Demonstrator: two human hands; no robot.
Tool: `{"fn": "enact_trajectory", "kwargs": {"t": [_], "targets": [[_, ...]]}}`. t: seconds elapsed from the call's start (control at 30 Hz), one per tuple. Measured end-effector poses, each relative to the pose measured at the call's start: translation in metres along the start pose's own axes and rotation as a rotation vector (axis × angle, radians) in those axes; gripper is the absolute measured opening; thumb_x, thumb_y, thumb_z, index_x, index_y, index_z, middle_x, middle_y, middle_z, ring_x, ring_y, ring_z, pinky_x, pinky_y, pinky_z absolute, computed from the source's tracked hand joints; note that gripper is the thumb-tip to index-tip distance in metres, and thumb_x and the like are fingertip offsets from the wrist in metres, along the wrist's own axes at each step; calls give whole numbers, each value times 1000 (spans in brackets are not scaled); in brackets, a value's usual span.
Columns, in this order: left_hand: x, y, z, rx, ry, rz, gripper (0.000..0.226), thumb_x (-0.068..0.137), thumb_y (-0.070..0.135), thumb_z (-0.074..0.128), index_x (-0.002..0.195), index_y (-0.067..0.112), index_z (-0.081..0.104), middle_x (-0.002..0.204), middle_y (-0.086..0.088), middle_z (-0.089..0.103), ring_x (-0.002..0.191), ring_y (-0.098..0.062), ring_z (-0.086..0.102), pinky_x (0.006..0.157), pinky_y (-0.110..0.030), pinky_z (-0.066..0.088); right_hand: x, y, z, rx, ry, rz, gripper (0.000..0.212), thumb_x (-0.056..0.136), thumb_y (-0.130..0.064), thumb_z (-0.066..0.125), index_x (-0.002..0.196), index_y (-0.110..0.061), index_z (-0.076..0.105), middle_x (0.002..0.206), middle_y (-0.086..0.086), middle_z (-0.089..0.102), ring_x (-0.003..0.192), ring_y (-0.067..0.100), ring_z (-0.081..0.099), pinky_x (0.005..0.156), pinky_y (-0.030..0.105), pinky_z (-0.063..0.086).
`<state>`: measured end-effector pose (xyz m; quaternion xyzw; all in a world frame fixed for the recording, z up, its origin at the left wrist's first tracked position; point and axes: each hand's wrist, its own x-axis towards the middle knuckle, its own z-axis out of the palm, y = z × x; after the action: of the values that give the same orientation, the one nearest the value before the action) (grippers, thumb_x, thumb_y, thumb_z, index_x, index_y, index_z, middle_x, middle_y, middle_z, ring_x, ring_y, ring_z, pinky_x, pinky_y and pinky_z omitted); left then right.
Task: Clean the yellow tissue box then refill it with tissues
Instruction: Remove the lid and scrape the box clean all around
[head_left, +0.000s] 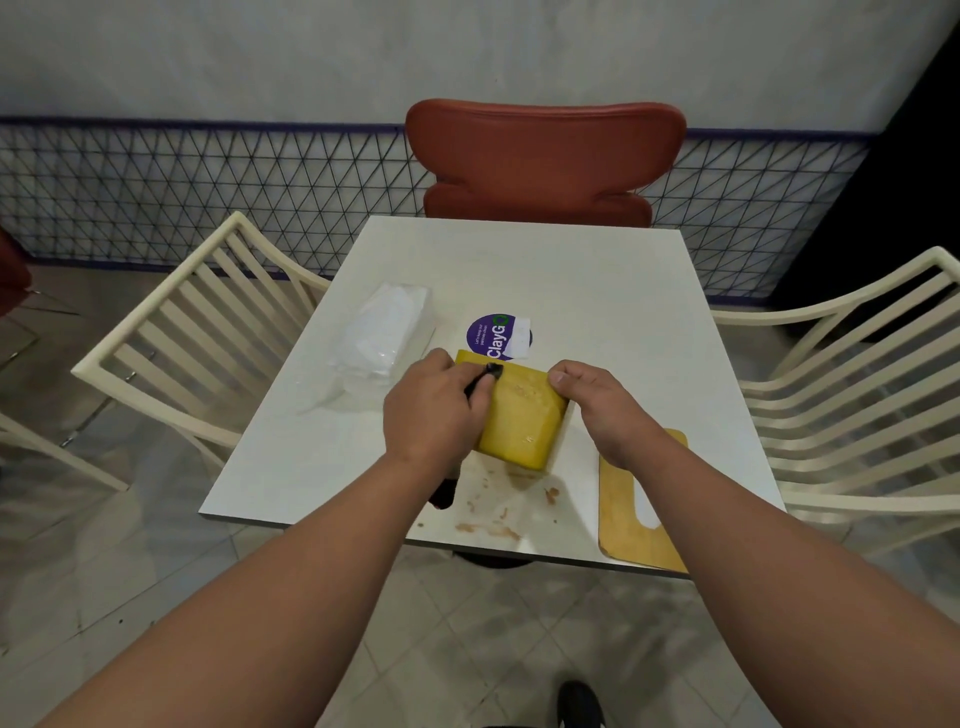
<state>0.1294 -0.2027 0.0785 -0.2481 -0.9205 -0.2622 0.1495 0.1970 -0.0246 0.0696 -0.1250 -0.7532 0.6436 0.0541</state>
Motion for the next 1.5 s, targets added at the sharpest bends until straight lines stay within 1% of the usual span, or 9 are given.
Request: {"fn": "enact_trajectory", "kwargs": {"t": [0.23,0.47,0.63,0.93,1.07,1.13,1.3,1.4,1.5], "targets": [[12,-7,-2,-10,-26,-170,29,94,44,49,103,28,72,87,3,53,81,-18,54,64,-31,46,0,0,-1,29,14,5,31,100,-14,41,71,-15,49,65,-9,43,60,3,40,56,11,34],[11,-12,-1,-12,-43,-195,31,95,45,48,104,27,71,90,3,54,81,-19,56,65,-30,45,1,6,-3,181,55,33,27,95,-5,36,81,-7,59,76,-2,56,69,6,49,66,15,40],[13,-11,-1,-3,-26,-188,32,94,47,47,105,28,71,89,3,53,82,-19,56,65,-30,44,2,13,-7,167,77,36,22,100,-16,44,81,-13,55,79,-1,47,78,12,40,74,28,32],[12,39,3,-66,4,0,27,93,44,52,103,27,71,90,0,58,82,-23,58,62,-29,43,-1,14,-8,182,76,30,21,100,-18,47,82,-13,58,79,-2,53,79,13,45,75,28,35],[11,65,13,-156,-79,80,29,92,44,52,106,21,63,97,-2,61,88,-22,56,68,-33,44,-1,12,-7,243,42,37,22,99,-19,49,107,-8,66,101,5,69,93,15,63,84,24,48],[8,66,23,-181,-125,117,31,93,44,50,107,19,62,96,-4,59,90,-23,53,72,-35,45,-1,11,-7,282,46,50,23,98,-11,48,113,-9,65,108,6,71,97,12,66,80,20,52],[-4,51,35,-149,26,291,34,89,30,50,109,11,69,85,-8,60,73,-26,54,64,-37,49,0,9,-6,315,44,50,26,99,-4,42,107,-12,65,102,-1,72,94,6,67,74,14,50],[-1,43,33,-138,81,248,31,87,29,53,105,10,71,86,-9,59,71,-26,55,60,-35,48,2,10,-6,267,25,31,23,101,-12,42,106,-8,64,101,2,69,95,10,64,82,18,47],[3,33,28,-145,79,159,32,86,30,52,102,11,72,85,-9,58,72,-28,56,62,-37,50,4,11,-8,176,30,24,22,101,-17,44,87,-9,58,87,8,55,87,18,48,81,29,38]]}}
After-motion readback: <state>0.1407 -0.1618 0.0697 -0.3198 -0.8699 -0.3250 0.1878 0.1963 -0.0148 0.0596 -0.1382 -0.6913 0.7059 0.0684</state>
